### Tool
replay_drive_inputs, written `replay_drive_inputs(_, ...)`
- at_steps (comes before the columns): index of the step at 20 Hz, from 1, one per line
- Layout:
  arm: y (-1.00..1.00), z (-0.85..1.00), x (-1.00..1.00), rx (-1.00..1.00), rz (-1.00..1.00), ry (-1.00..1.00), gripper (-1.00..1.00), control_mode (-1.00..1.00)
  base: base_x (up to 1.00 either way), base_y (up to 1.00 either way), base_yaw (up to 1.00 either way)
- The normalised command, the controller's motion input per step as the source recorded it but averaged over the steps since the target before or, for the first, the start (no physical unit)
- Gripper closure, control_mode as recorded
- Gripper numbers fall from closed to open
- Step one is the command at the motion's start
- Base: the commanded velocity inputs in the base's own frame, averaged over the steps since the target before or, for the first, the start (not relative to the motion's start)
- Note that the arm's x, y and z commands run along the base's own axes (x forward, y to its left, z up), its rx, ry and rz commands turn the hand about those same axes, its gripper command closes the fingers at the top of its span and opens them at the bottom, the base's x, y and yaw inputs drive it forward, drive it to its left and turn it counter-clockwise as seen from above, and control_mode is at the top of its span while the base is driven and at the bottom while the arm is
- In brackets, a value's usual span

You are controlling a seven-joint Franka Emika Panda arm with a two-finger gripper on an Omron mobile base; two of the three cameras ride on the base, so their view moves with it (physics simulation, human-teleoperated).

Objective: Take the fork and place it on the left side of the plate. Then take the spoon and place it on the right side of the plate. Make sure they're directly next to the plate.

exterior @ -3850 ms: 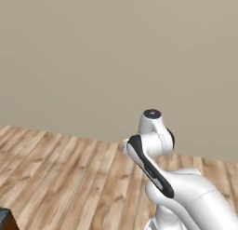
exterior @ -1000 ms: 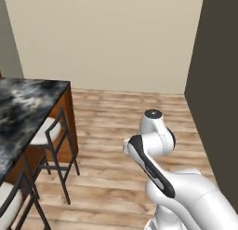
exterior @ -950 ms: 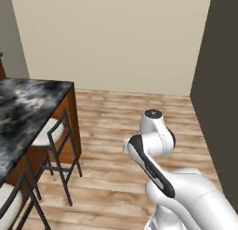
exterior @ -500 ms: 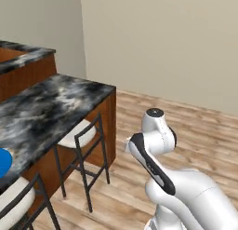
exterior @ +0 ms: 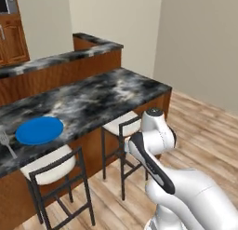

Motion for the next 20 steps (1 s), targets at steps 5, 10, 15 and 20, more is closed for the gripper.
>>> replay_drive_inputs(5,0.0,0.0,0.0,0.0,0.0,0.0,1.0,1.0,0.33,0.01,0.53)
replay_drive_inputs(10,0.0,0.0,0.0,0.0,0.0,0.0,1.0,1.0,0.87,-0.41,0.38)
replay_drive_inputs(15,0.0,0.0,0.0,0.0,0.0,0.0,1.0,1.0,0.69,-0.34,0.26)
replay_drive_inputs(20,0.0,0.0,0.0,0.0,0.0,0.0,1.0,1.0,0.48,-0.11,0.22)
